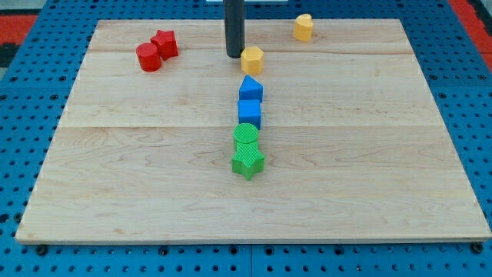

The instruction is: Move the yellow heart above to the yellow hexagon

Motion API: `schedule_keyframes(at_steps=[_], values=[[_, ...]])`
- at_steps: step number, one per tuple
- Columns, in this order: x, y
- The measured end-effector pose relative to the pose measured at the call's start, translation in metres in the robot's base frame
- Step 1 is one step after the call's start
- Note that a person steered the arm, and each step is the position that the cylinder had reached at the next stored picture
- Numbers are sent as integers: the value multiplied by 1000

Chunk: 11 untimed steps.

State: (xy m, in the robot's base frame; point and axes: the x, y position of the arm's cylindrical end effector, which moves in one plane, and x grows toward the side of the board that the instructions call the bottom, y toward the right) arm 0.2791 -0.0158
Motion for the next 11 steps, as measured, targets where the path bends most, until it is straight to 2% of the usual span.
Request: schedule_keyframes(at_steps=[2,3,5,6,7,9,10,11], values=[[2,10],[-34,52],[-29,202],[-69,203],[-86,170],[-46,53],[-57,50],[-63,3]])
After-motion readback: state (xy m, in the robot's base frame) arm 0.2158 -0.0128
